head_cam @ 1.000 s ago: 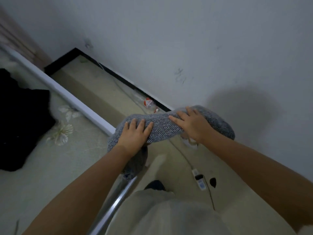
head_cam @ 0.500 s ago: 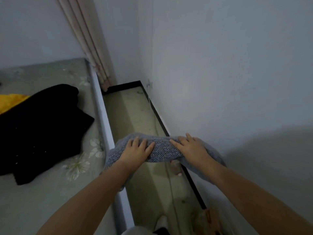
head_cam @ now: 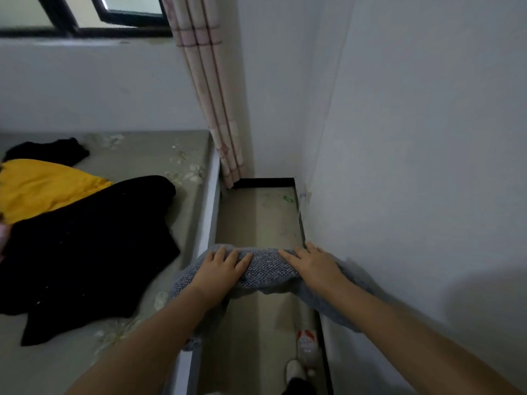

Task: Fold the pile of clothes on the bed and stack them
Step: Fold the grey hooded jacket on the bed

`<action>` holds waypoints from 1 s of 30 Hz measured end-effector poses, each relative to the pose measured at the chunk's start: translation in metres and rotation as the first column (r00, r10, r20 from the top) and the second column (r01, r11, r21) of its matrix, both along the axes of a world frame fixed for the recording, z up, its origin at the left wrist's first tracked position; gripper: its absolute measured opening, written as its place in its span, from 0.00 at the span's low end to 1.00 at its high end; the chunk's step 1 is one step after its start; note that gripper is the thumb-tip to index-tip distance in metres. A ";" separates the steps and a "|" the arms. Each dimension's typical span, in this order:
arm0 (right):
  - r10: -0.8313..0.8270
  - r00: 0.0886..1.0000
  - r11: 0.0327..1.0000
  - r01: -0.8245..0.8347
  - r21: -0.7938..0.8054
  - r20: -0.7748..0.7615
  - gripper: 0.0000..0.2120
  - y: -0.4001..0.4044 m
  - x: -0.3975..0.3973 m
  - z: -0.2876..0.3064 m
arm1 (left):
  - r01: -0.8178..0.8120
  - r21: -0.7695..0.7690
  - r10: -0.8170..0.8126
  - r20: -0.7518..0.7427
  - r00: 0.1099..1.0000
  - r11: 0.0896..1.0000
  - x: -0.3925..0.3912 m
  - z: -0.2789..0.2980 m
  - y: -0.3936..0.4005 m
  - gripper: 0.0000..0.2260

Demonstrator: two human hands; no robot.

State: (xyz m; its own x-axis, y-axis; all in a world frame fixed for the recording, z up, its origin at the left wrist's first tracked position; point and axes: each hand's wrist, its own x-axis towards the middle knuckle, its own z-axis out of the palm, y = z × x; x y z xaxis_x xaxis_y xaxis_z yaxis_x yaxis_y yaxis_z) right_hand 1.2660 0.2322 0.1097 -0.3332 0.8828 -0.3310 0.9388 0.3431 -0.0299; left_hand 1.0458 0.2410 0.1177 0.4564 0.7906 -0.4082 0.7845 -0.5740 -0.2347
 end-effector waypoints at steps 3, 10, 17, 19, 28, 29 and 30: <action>0.099 0.995 0.995 -0.099 0.001 -0.017 0.31 0.064 0.007 -0.005 | -0.100 0.010 0.100 -0.020 0.995 0.995 0.006 -0.004 0.044 0.35; 0.235 0.970 0.972 -0.233 0.037 -0.062 0.29 0.194 -0.006 -0.011 | -0.220 0.060 0.222 -0.029 0.975 0.974 -0.002 -0.001 0.140 0.33; 0.340 0.940 0.940 -0.339 0.020 -0.038 0.27 0.355 -0.054 -0.022 | -0.272 0.067 0.272 0.011 0.962 0.960 -0.048 -0.016 0.278 0.29; 0.361 0.932 0.933 -0.361 0.004 -0.020 0.28 0.409 -0.075 -0.023 | -0.275 0.078 0.275 0.005 0.961 0.958 -0.069 -0.024 0.329 0.27; 0.417 0.905 0.905 -0.407 0.122 -0.080 0.28 0.633 -0.163 0.021 | -0.318 0.167 0.312 0.066 0.948 0.933 -0.157 0.020 0.541 0.28; 0.420 0.901 0.904 -0.405 0.141 -0.106 0.29 0.654 -0.173 0.030 | -0.326 0.175 0.322 0.054 0.945 0.929 -0.167 0.026 0.561 0.28; 0.426 0.896 0.900 -0.406 0.157 -0.125 0.30 0.674 -0.182 0.038 | -0.333 0.191 0.327 0.060 0.943 0.924 -0.175 0.033 0.581 0.28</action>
State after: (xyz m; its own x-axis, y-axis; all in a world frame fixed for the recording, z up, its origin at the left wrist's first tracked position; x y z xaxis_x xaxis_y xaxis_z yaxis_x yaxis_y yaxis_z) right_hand 1.0844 0.9064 0.1472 -0.7167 0.6823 -0.1444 0.6963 0.7117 -0.0930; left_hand 0.8706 0.8222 0.1505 0.1643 0.9611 -0.2218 0.9292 -0.2263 -0.2921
